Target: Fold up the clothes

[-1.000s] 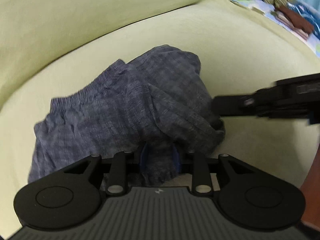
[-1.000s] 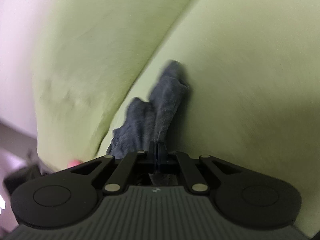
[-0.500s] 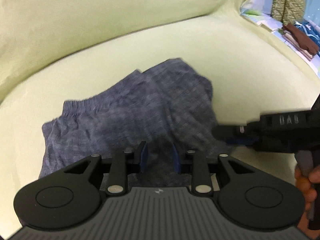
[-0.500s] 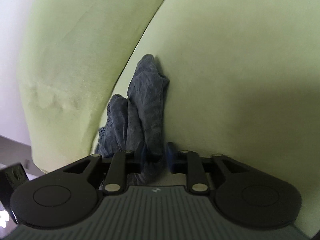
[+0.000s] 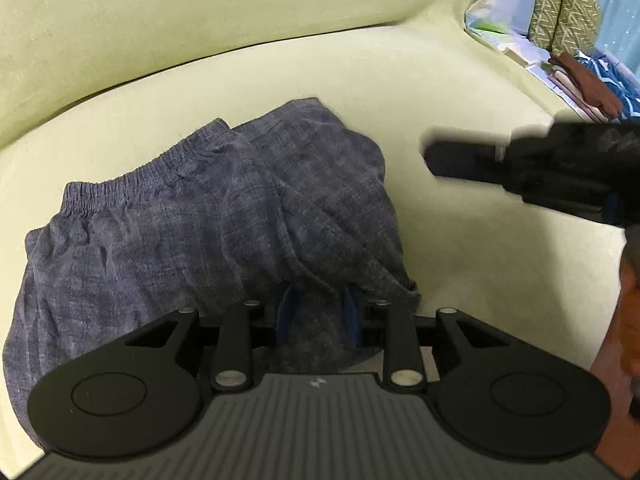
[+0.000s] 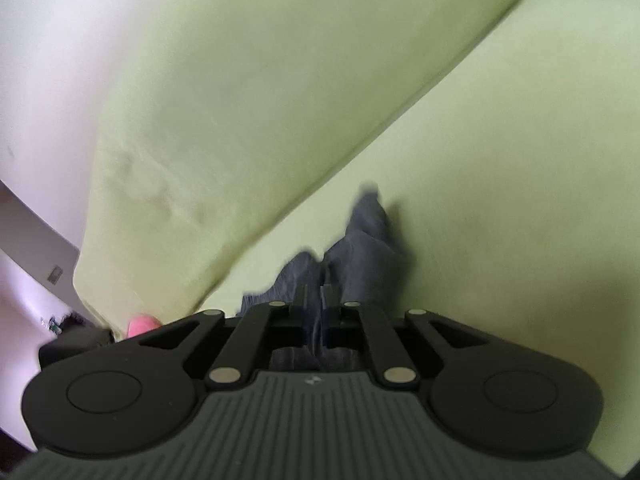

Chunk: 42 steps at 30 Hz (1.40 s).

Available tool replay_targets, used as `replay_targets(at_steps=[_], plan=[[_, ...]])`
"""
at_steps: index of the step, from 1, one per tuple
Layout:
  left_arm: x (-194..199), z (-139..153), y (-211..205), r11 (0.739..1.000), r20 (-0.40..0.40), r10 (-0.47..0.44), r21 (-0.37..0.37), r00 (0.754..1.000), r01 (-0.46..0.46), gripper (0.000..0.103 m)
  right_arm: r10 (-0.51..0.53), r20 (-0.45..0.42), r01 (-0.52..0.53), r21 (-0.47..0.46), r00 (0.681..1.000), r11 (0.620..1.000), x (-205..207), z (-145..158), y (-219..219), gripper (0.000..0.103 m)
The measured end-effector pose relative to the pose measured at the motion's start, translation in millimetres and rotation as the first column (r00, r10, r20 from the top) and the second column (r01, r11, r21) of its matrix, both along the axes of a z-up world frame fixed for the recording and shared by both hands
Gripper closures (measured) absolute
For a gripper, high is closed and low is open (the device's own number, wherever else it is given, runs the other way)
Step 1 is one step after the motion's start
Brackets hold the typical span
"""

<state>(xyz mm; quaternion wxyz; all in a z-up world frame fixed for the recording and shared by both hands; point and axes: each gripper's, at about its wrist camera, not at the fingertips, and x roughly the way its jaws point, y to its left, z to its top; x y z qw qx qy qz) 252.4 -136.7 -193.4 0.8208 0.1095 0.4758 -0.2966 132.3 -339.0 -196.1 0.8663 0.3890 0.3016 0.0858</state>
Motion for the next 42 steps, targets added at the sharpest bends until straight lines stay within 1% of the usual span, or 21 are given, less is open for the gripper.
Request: replay_targets(at_steps=[2, 3, 6, 9, 11, 12, 14, 16, 18, 21, 23, 25, 26, 29, 33, 34, 36, 38, 39, 41, 42], plan=[[5, 1, 5, 1.000, -0.024, 0.011, -0.016, 1.000, -0.011, 0.068, 0.057, -0.118, -0.058, -0.004, 0.991, 0.998, 6, -20, -6, 0.088], [8, 2, 8, 1.000, -0.037, 0.017, -0.024, 0.999, -0.018, 0.067, 0.077, -0.149, -0.072, 0.041, 0.986, 0.997, 6, -29, -8, 0.081], [16, 1, 16, 0.998, -0.058, 0.045, -0.038, 0.997, -0.047, 0.067, 0.079, -0.124, -0.061, 0.143, 0.989, 0.988, 4, -41, -3, 0.070], [21, -1, 19, 0.997, -0.075, 0.055, -0.047, 0.996, -0.058, 0.068, 0.074, -0.084, -0.056, 0.206, 0.994, 0.977, 5, -51, 7, 0.075], [22, 2, 18, 0.998, -0.073, 0.053, -0.037, 0.996, -0.056, 0.068, 0.089, -0.081, -0.071, 0.204, 0.993, 0.976, 11, -55, 15, 0.087], [22, 5, 16, 0.999, -0.056, 0.048, -0.018, 0.997, -0.049, 0.068, 0.097, -0.077, -0.081, 0.191, 0.992, 0.978, 9, -52, 17, 0.093], [18, 13, 14, 1.000, -0.008, 0.030, 0.000, 1.000, -0.030, 0.068, 0.113, -0.067, -0.101, 0.163, 0.991, 0.981, 5, -46, 22, 0.095], [18, 21, 13, 1.000, 0.018, 0.016, -0.005, 1.000, -0.015, 0.068, 0.145, -0.074, -0.142, 0.045, 0.987, 0.989, -7, -27, 27, 0.096], [25, 23, 10, 1.000, 0.021, 0.010, -0.014, 1.000, -0.010, 0.068, 0.175, -0.107, -0.181, -0.047, 0.979, 0.982, -14, -18, 33, 0.096], [36, 8, -2, 0.999, -0.001, 0.003, 0.038, 1.000, -0.003, 0.068, 0.196, -0.193, -0.231, -0.179, 0.961, 0.956, -24, -10, 40, 0.096], [36, 3, -3, 0.999, -0.007, 0.012, 0.049, 1.000, -0.012, 0.068, 0.179, -0.186, -0.215, -0.194, 0.966, 0.957, -31, -7, 34, 0.094], [29, 8, -3, 0.999, 0.000, 0.009, 0.031, 1.000, -0.009, 0.069, 0.138, -0.151, -0.153, -0.094, 0.979, 0.984, -31, -8, 16, 0.084], [25, 11, -4, 1.000, 0.004, 0.002, 0.020, 1.000, -0.002, 0.069, 0.116, -0.135, -0.125, -0.058, 0.984, 0.990, -28, -8, 8, 0.073], [13, 14, -8, 0.999, 0.003, -0.036, 0.000, 0.999, 0.036, 0.069, 0.066, -0.098, -0.063, 0.031, 0.993, 0.998, -4, -12, -4, 0.064], [9, -2, -9, 0.999, -0.025, -0.031, 0.011, 0.999, 0.032, 0.068, 0.033, -0.132, -0.015, 0.138, 0.991, 0.990, 38, -32, -12, 0.061], [7, -4, -6, 1.000, -0.019, -0.030, -0.006, 0.999, 0.030, 0.068, 0.036, -0.121, -0.018, 0.146, 0.992, 0.989, 46, -35, -11, 0.066], [6, -4, -3, 0.999, -0.015, -0.035, -0.019, 0.999, 0.035, 0.068, 0.050, -0.113, -0.041, 0.080, 0.992, 0.996, 58, -33, -5, 0.096], [7, -3, 1, 0.998, -0.021, -0.050, -0.033, 0.999, 0.049, 0.068, 0.073, -0.045, -0.074, -0.031, 0.996, 0.997, 57, -18, 4, 0.097], [8, -3, 3, 0.998, -0.024, -0.055, -0.036, 0.998, 0.054, 0.068, 0.097, 0.007, -0.096, -0.135, 0.995, 0.986, 51, -5, 14, 0.097], [9, -3, 5, 0.997, -0.031, -0.070, -0.043, 0.997, 0.068, 0.068, 0.095, -0.003, -0.093, -0.234, 0.995, 0.968, 45, -3, 22, 0.097], [9, -3, 5, 0.997, -0.033, -0.073, -0.043, 0.997, 0.071, 0.068, 0.055, -0.077, -0.073, -0.262, 0.996, 0.962, 44, -13, 20, 0.093]])
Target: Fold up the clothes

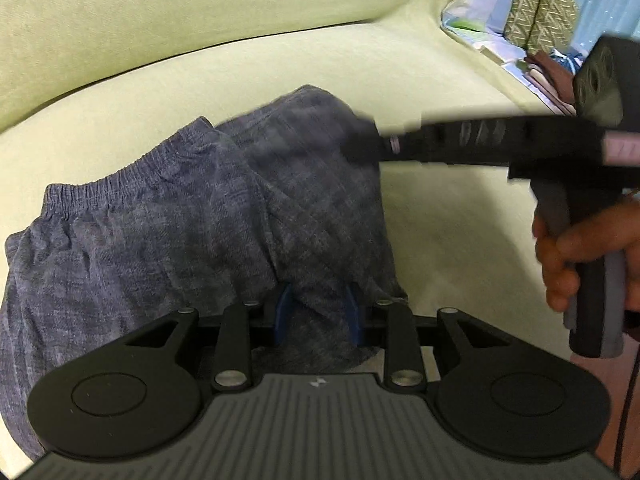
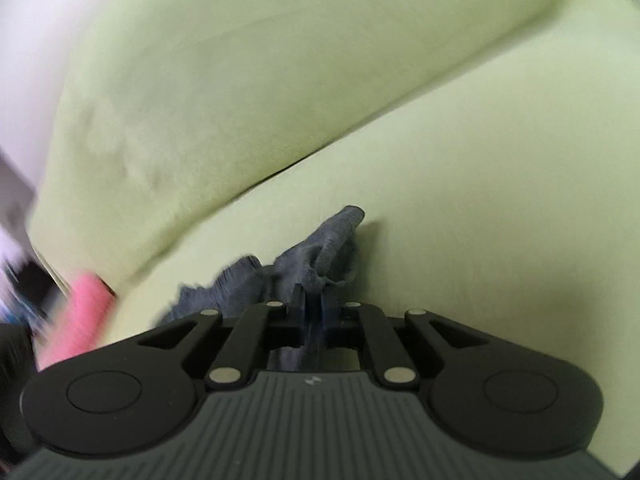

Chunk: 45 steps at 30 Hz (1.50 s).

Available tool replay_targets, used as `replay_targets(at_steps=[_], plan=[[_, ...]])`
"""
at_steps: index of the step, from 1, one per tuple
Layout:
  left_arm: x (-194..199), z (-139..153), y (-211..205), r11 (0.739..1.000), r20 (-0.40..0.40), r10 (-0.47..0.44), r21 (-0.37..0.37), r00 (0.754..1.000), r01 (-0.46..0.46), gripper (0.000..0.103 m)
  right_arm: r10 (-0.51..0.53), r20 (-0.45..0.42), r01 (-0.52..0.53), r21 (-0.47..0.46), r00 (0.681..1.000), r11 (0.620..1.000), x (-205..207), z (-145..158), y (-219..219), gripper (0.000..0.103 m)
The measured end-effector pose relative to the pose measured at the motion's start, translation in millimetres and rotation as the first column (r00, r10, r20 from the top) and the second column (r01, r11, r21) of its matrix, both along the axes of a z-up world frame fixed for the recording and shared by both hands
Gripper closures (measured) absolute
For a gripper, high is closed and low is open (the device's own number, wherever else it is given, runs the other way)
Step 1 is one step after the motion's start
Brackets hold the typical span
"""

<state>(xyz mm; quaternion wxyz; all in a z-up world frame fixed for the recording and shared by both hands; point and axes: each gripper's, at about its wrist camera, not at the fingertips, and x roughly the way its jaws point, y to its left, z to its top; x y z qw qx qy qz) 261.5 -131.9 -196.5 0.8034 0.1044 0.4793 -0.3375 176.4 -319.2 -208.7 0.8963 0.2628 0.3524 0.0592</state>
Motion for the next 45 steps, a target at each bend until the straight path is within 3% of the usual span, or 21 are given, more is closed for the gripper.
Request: replay_targets(at_steps=[2, 3, 5, 7, 11, 12, 14, 15, 17, 18, 20, 21, 22, 23, 26, 29, 33, 35, 38, 41, 45], plan=[[-1, 1, -1, 1.000, 0.003, -0.008, 0.007, 1.000, 0.008, 0.068, -0.043, -0.024, 0.045, 0.084, 0.999, 0.995, -3, -12, -15, 0.095], [-1, 1, -1, 1.000, 0.003, -0.009, 0.009, 1.000, 0.009, 0.068, -0.085, -0.028, 0.088, 0.122, 0.996, 0.989, -6, -10, -27, 0.091], [-1, 2, -2, 1.000, 0.000, -0.009, 0.012, 1.000, 0.009, 0.068, -0.137, -0.007, 0.137, 0.096, 0.991, 0.986, -7, 0, -36, 0.083], [1, 2, -4, 1.000, 0.001, -0.013, 0.017, 1.000, 0.013, 0.068, -0.121, -0.015, 0.121, 0.185, 0.993, 0.975, 2, 3, -51, 0.067], [0, 1, -3, 1.000, 0.005, 0.000, 0.011, 1.000, -0.001, 0.068, -0.038, -0.062, 0.053, 0.278, 0.997, 0.959, 29, -3, -57, 0.062], [0, 0, -2, 1.000, 0.008, 0.004, 0.008, 1.000, -0.004, 0.068, 0.003, -0.063, 0.015, 0.282, 0.998, 0.959, 39, -7, -51, 0.064], [-3, -1, -2, 1.000, 0.020, 0.010, 0.005, 1.000, -0.010, 0.068, 0.058, -0.037, -0.049, 0.201, 0.998, 0.978, 54, -7, -36, 0.093], [-5, -1, -2, 1.000, 0.029, 0.010, 0.005, 1.000, -0.010, 0.068, 0.061, -0.034, -0.056, 0.133, 0.998, 0.990, 59, -4, -28, 0.101], [-9, 3, 0, 1.000, 0.045, 0.026, 0.007, 0.999, -0.026, 0.068, 0.031, -0.035, -0.031, 0.009, 0.999, 0.999, 69, 1, -17, 0.101], [-10, 7, 3, 0.999, 0.048, 0.044, 0.004, 0.998, -0.045, 0.068, 0.015, -0.033, -0.016, -0.039, 0.999, 0.999, 70, 6, -13, 0.092], [-15, 19, 21, 0.995, 0.063, 0.097, -0.030, 0.993, -0.096, 0.068, -0.015, 0.001, 0.015, -0.091, 1.000, 0.996, 65, 21, -9, 0.089], [-17, 26, 34, 0.991, 0.073, 0.131, -0.047, 0.989, -0.127, 0.068, -0.028, 0.035, 0.031, -0.092, 0.999, 0.995, 57, 30, -9, 0.074], [-19, 33, 47, 0.985, 0.083, 0.166, -0.062, 0.983, -0.161, 0.068, -0.047, 0.056, 0.053, -0.104, 0.997, 0.993, 49, 37, -8, 0.052], [-19, 38, 60, 0.978, 0.098, 0.203, -0.068, 0.974, -0.197, 0.068, -0.067, 0.077, 0.075, -0.116, 0.995, 0.990, 42, 44, -7, 0.047], [-16, 49, 108, 0.939, 0.147, 0.345, -0.061, 0.927, -0.339, 0.068, -0.009, 0.129, 0.010, -0.008, 0.992, 1.000, 23, 58, 0, 0.047], [-4, 38, 137, 0.907, 0.101, 0.422, -0.042, 0.901, -0.419, 0.068, 0.173, 0.112, -0.183, 0.090, 0.979, 0.979, 17, 52, 42, 0.056], [-11, 10, 139, 0.908, 0.129, 0.414, 0.021, 0.901, -0.420, 0.065, 0.250, 0.047, -0.254, 0.097, 0.967, 0.962, 22, 23, 87, 0.062], [-20, 4, 139, 0.905, 0.174, 0.418, 0.004, 0.892, -0.425, 0.065, 0.241, -0.050, -0.239, 0.050, 0.969, 0.970, 27, 2, 98, 0.069], [-27, 15, 143, 0.916, 0.159, 0.400, -0.029, 0.903, -0.401, 0.067, 0.229, -0.040, -0.229, -0.001, 0.973, 0.973, 17, 12, 103, 0.068], [-36, 30, 168, 0.906, 0.120, 0.422, -0.089, 0.899, -0.414, 0.066, 0.264, 0.059, -0.263, -0.021, 0.963, 0.965, 2, 35, 108, 0.067], [-43, 37, 185, 0.885, 0.133, 0.464, -0.026, 0.876, -0.465, 0.067, 0.360, 0.095, -0.361, -0.005, 0.928, 0.933, 2, 43, 138, 0.067]])
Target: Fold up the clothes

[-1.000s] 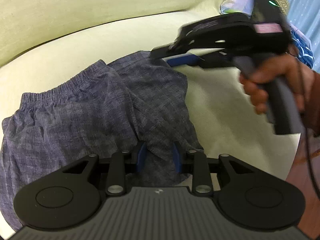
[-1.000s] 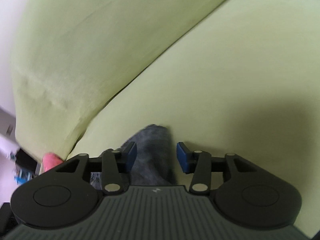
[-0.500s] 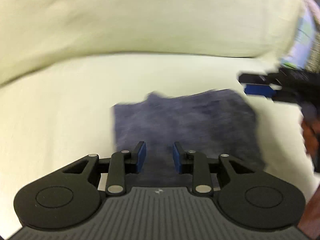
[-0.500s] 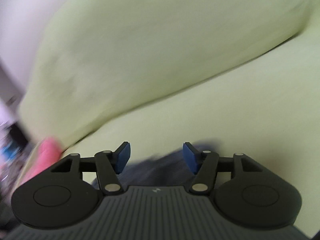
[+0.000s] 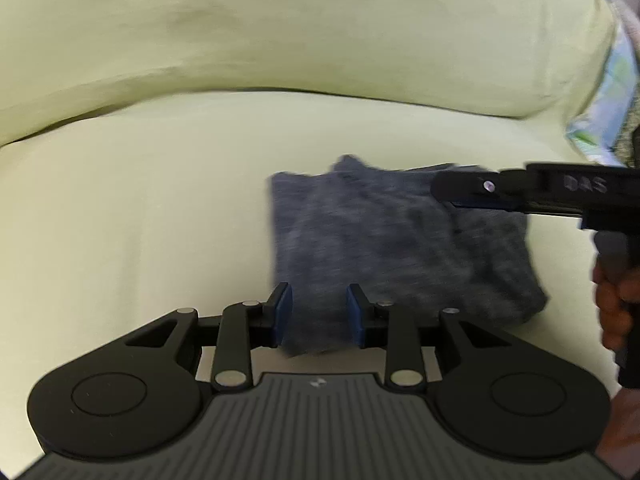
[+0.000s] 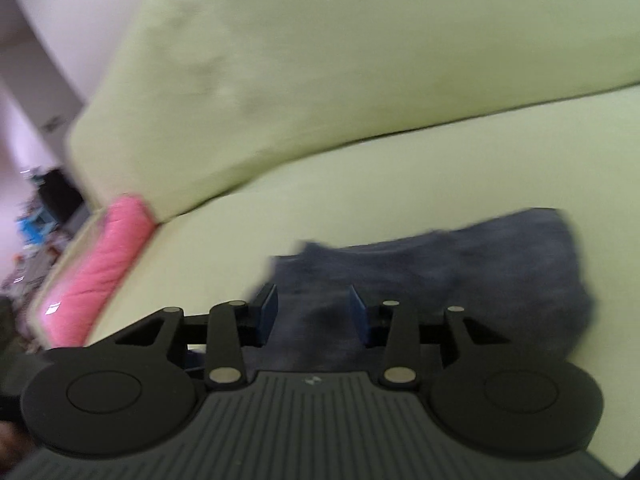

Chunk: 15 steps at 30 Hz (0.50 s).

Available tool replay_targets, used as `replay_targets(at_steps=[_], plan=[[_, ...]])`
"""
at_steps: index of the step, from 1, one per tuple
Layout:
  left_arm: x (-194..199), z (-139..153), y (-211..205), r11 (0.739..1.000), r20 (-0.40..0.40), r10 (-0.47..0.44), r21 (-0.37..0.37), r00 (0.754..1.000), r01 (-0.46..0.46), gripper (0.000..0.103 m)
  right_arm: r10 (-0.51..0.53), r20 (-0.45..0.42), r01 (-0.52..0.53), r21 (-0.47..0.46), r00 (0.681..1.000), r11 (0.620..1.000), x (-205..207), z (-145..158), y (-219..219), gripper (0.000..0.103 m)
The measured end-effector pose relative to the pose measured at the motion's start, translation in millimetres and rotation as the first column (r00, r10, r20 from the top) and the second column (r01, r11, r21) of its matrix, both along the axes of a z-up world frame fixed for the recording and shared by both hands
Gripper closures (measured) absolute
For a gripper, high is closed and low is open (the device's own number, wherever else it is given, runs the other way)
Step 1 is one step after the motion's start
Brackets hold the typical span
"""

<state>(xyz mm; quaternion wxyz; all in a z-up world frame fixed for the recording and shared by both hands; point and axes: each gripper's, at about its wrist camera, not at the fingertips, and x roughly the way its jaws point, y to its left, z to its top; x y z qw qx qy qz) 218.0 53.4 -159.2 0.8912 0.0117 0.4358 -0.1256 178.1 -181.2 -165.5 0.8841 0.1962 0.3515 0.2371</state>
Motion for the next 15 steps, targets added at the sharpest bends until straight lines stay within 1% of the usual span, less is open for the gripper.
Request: replay_targets(at_steps=[3, 5, 8, 9, 11, 13, 15], plan=[[4, 4, 10, 0.996, -0.022, 0.066, 0.061, 0.998, -0.065, 0.067, 0.035, -0.026, -0.035, -0.017, 0.999, 0.999, -1, -7, 22, 0.067], [9, 6, 17, 0.989, -0.040, 0.120, 0.097, 0.992, -0.116, 0.067, 0.049, -0.014, -0.050, -0.045, 0.999, 0.998, -6, -8, 33, 0.067], [14, 8, 28, 0.973, -0.046, 0.180, 0.159, 0.983, -0.170, 0.066, 0.085, 0.016, -0.084, -0.069, 0.996, 0.994, -9, 5, 53, 0.067], [15, 8, 30, 0.970, -0.047, 0.186, 0.168, 0.981, -0.176, 0.066, 0.097, 0.027, -0.095, -0.078, 0.995, 0.992, -8, 8, 62, 0.068], [17, 5, 40, 0.964, -0.059, 0.210, 0.181, 0.976, -0.197, 0.066, 0.130, 0.049, -0.125, -0.088, 0.990, 0.988, -10, 12, 77, 0.073], [19, 3, 47, 0.957, -0.070, 0.229, 0.197, 0.971, -0.211, 0.066, 0.157, 0.061, -0.151, -0.092, 0.986, 0.984, -9, 14, 89, 0.083], [20, -1, 58, 0.949, -0.075, 0.254, 0.212, 0.964, -0.234, 0.066, 0.193, 0.068, -0.187, -0.088, 0.979, 0.978, -9, 11, 102, 0.088]])
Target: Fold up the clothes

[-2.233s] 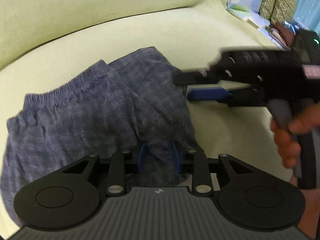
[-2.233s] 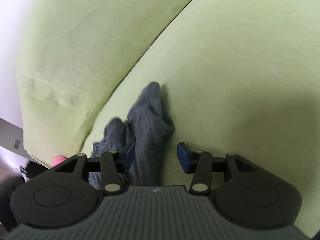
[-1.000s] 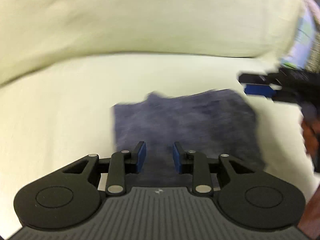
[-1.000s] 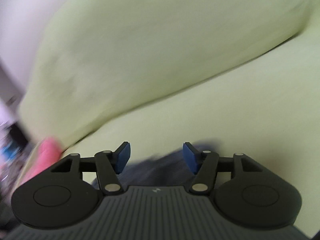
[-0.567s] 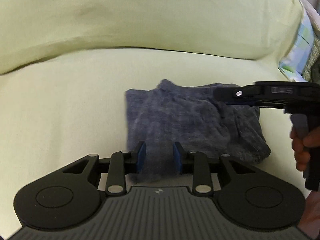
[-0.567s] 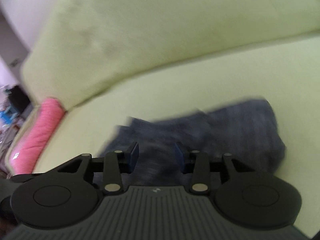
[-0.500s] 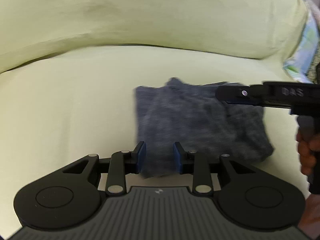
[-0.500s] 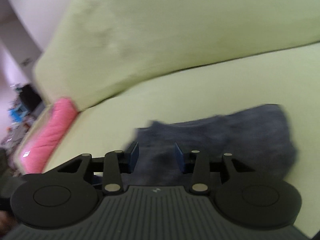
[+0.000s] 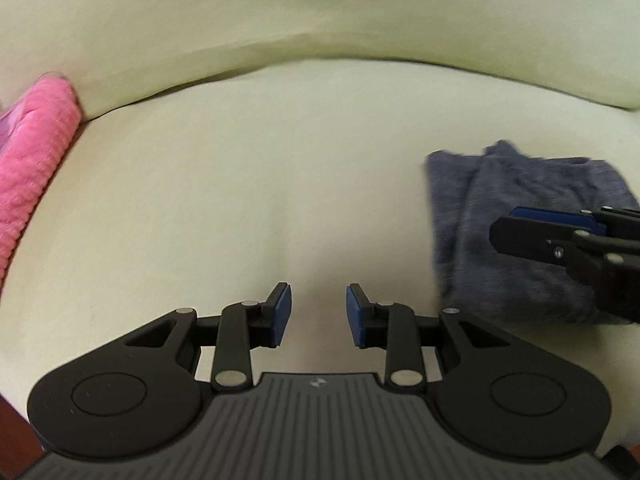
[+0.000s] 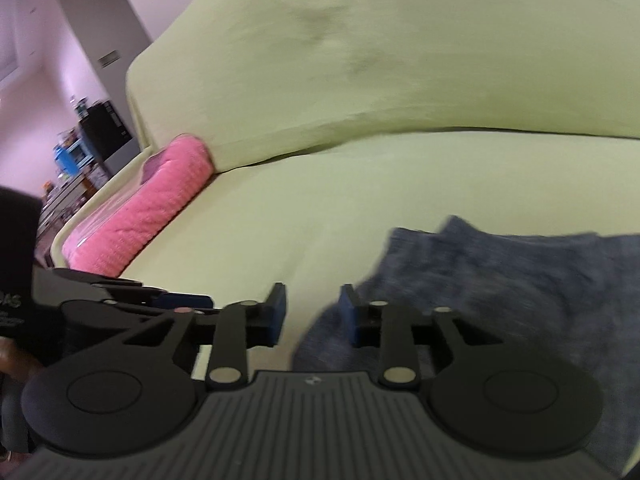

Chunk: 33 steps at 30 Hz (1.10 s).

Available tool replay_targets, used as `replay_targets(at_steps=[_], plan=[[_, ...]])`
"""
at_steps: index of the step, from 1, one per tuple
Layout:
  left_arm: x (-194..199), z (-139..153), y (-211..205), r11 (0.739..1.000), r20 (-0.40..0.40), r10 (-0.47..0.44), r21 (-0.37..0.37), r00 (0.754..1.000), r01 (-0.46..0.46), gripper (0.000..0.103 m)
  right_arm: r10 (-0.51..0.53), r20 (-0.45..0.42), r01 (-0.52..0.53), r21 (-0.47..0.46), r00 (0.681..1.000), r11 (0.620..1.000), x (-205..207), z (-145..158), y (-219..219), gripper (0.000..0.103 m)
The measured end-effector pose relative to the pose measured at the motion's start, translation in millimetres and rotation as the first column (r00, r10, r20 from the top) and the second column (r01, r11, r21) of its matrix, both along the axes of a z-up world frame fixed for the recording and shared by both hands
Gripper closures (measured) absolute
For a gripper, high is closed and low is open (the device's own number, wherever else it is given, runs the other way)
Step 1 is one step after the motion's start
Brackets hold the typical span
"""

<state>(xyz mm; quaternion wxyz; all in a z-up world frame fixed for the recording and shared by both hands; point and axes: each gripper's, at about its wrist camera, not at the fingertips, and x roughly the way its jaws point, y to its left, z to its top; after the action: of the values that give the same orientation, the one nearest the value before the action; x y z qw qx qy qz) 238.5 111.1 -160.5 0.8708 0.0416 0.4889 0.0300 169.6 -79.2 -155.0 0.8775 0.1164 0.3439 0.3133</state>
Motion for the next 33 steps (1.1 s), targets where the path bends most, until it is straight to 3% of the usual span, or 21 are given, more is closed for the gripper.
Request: replay_targets(at_steps=[3, 4, 6, 11, 13, 16, 20, 22, 24, 25, 26, 28, 33], plan=[[2, -4, 10, 1.000, -0.014, 0.024, -0.009, 1.000, -0.024, 0.066, 0.037, -0.025, -0.038, -0.044, 0.999, 0.998, 4, -18, 19, 0.092], [3, -6, 12, 1.000, -0.018, 0.026, -0.008, 0.999, -0.026, 0.066, 0.045, -0.044, -0.048, -0.072, 0.998, 0.996, 4, -27, 24, 0.099], [5, -7, 14, 1.000, -0.025, 0.026, -0.007, 0.999, -0.026, 0.066, 0.067, -0.069, -0.073, -0.094, 0.995, 0.993, -4, -59, 23, 0.103], [9, -3, 2, 0.999, -0.011, -0.022, -0.042, 1.000, 0.022, 0.066, 0.076, -0.126, -0.081, -0.039, 0.989, 0.996, -1, -41, 12, 0.102], [13, 3, -10, 0.993, 0.014, -0.067, -0.093, 0.998, 0.068, 0.066, 0.028, -0.095, -0.026, 0.022, 0.995, 0.999, -1, -21, -8, 0.100], [15, 13, -31, 0.975, 0.068, -0.149, -0.158, 0.987, 0.158, 0.066, -0.104, -0.042, 0.105, 0.027, 0.994, 0.994, 7, -3, -45, 0.092], [24, 7, -67, 0.931, 0.132, -0.275, -0.211, 0.952, 0.298, 0.064, -0.202, -0.036, 0.203, 0.014, 0.979, 0.979, 29, -10, -77, 0.090], [30, -8, -75, 0.926, 0.111, -0.291, -0.217, 0.950, 0.309, 0.063, -0.218, -0.038, 0.219, 0.016, 0.975, 0.976, 38, -18, -84, 0.089], [34, -31, -77, 0.940, 0.087, -0.271, -0.190, 0.959, 0.283, 0.052, -0.235, -0.071, 0.235, -0.008, 0.969, 0.972, 46, -33, -86, 0.088], [35, -39, -75, 0.945, 0.086, -0.254, -0.191, 0.963, 0.266, 0.052, -0.243, -0.088, 0.242, -0.022, 0.966, 0.970, 50, -41, -88, 0.095], [35, -38, -72, 0.944, 0.089, -0.244, -0.206, 0.966, 0.258, 0.052, -0.272, -0.117, 0.269, -0.043, 0.955, 0.962, 55, -58, -91, 0.098], [35, -29, -66, 0.937, 0.097, -0.231, -0.246, 0.968, 0.248, 0.058, -0.279, -0.145, 0.283, 0.012, 0.949, 0.959, 55, -54, -99, 0.096], [38, 8, -71, 0.913, 0.208, -0.265, -0.258, 0.941, 0.315, 0.058, -0.346, -0.062, 0.351, 0.130, 0.936, 0.927, 39, -24, -119, 0.085]])
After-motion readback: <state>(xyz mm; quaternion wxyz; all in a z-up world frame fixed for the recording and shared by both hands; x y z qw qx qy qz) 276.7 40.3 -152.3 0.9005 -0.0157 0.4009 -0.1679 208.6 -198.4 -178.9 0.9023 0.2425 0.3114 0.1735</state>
